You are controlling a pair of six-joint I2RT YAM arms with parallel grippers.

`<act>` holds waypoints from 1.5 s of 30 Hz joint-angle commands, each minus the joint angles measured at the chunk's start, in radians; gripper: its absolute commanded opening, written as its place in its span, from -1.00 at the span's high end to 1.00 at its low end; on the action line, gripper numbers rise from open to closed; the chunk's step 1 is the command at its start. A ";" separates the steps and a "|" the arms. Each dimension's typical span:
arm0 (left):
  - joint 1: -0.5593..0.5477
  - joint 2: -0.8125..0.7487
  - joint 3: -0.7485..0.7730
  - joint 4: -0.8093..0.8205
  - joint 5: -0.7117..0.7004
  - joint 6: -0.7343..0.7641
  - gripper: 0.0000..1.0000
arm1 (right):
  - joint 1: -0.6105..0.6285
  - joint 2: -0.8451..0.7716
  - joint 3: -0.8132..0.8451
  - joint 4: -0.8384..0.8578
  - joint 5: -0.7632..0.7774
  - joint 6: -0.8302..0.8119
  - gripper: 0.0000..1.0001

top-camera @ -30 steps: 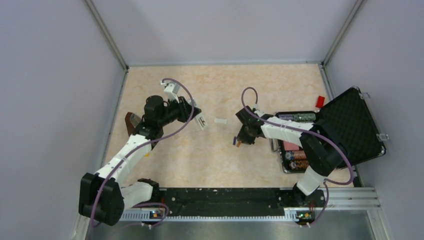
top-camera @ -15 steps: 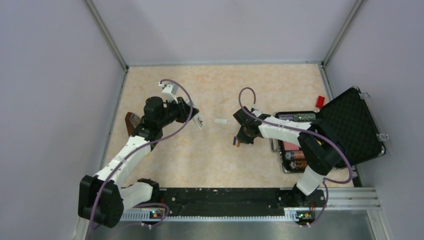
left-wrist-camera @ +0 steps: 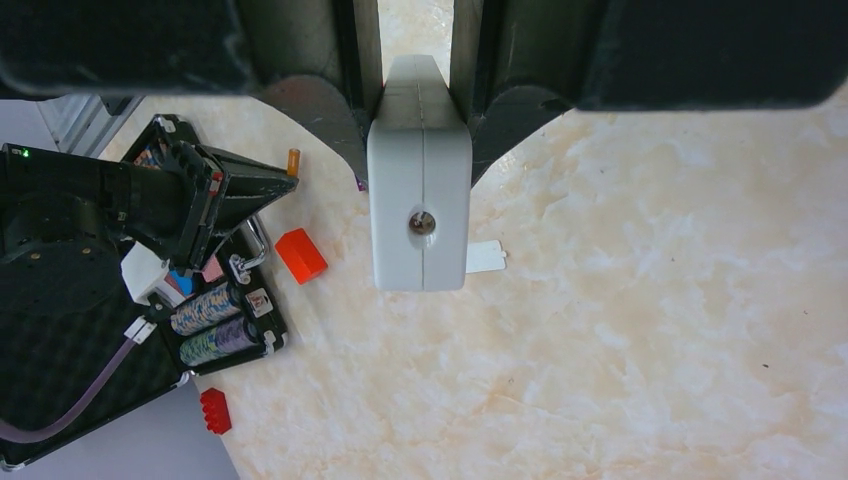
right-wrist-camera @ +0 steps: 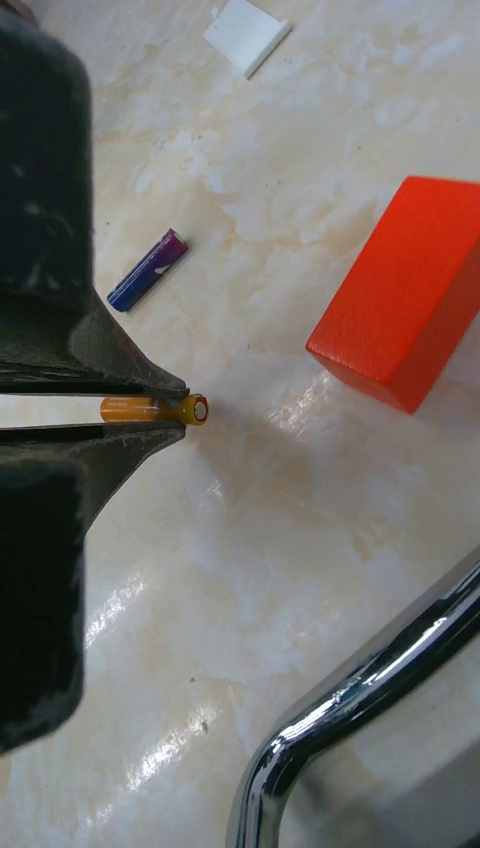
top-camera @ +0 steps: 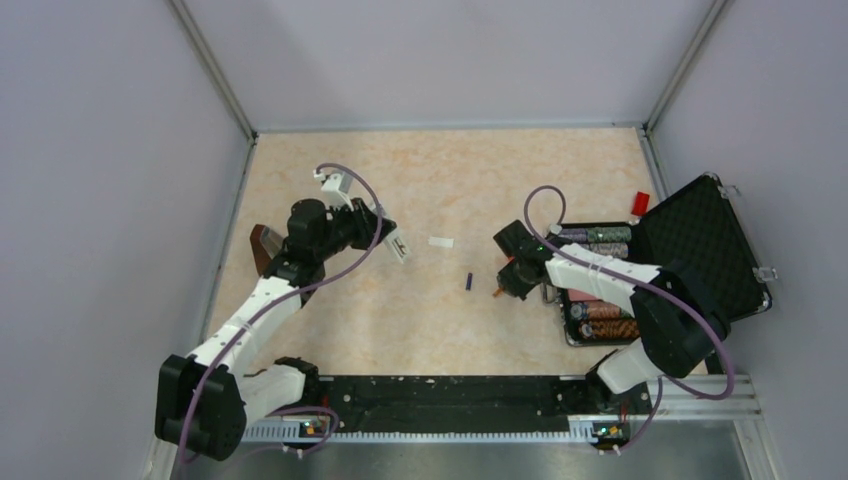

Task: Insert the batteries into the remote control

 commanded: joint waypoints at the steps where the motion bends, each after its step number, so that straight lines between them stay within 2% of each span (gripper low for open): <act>1: 0.002 -0.032 -0.010 0.093 -0.016 -0.029 1.00 | -0.016 0.015 -0.017 -0.010 -0.042 0.088 1.00; 4: 0.001 -0.044 -0.012 0.094 -0.018 -0.034 1.00 | -0.024 0.024 -0.030 0.000 -0.066 0.092 0.99; 9: 0.001 -0.070 -0.017 0.074 -0.041 -0.024 1.00 | -0.031 -0.024 -0.041 0.000 -0.065 0.085 0.50; 13: 0.001 -0.083 -0.018 0.069 -0.059 -0.021 1.00 | -0.035 -0.088 -0.013 -0.011 -0.035 0.025 0.33; 18: 0.001 -0.085 -0.005 0.058 -0.068 -0.011 1.00 | -0.086 -0.147 0.104 0.019 -0.034 -0.309 0.42; 21: 0.001 -0.088 0.005 0.049 -0.071 -0.003 1.00 | -0.117 -0.130 0.206 0.082 -0.062 -0.668 0.42; 25: 0.003 -0.097 0.020 0.040 -0.097 -0.003 1.00 | -0.122 -0.075 0.344 0.058 -0.311 -1.188 0.33; 27: 0.004 -0.107 0.033 0.042 -0.100 -0.005 1.00 | -0.122 -0.054 0.385 0.014 -0.437 -1.346 0.26; 29: 0.004 -0.112 0.051 0.041 -0.110 -0.010 1.00 | -0.115 -0.058 0.381 0.005 -0.478 -1.483 0.23; 33: 0.010 -0.114 0.097 0.017 -0.143 -0.014 1.00 | -0.082 -0.091 0.309 0.007 -0.481 -1.690 0.12; 37: 0.030 -0.113 0.132 -0.024 -0.214 -0.056 1.00 | -0.065 -0.094 0.269 -0.004 -0.477 -1.802 0.01; 45: 0.133 -0.101 0.152 -0.081 -0.305 -0.151 1.00 | 0.047 -0.002 0.200 -0.054 -0.434 -2.035 0.06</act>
